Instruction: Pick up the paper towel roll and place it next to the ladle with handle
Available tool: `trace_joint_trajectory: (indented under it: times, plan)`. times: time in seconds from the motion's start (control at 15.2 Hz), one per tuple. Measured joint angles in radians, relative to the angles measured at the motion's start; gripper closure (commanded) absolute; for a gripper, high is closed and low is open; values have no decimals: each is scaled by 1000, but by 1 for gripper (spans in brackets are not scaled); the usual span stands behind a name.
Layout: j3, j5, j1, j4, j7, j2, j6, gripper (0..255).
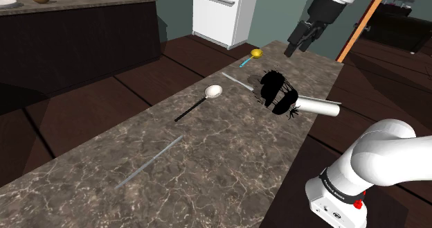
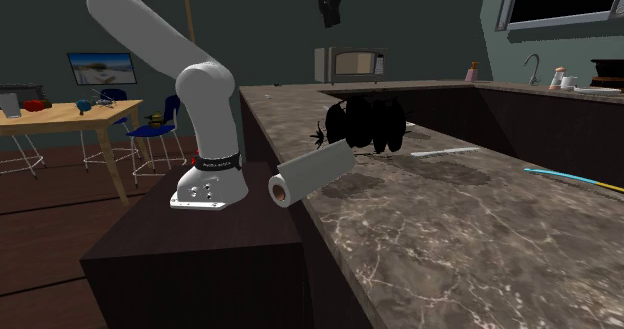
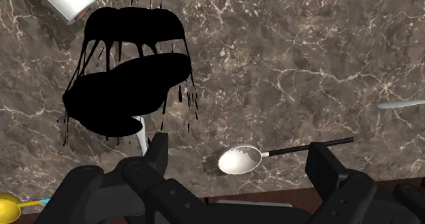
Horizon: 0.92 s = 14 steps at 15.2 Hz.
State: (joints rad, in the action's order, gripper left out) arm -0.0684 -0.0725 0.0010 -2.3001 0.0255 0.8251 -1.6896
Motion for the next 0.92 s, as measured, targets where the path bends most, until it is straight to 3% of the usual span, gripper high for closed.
trace_joint_trajectory:
  times: [0.53,0.92]
  plan:
    - [90,91,19,-185,-204,109,-50,0]
    - [223,229,6,-350,-435,195,-120,0]
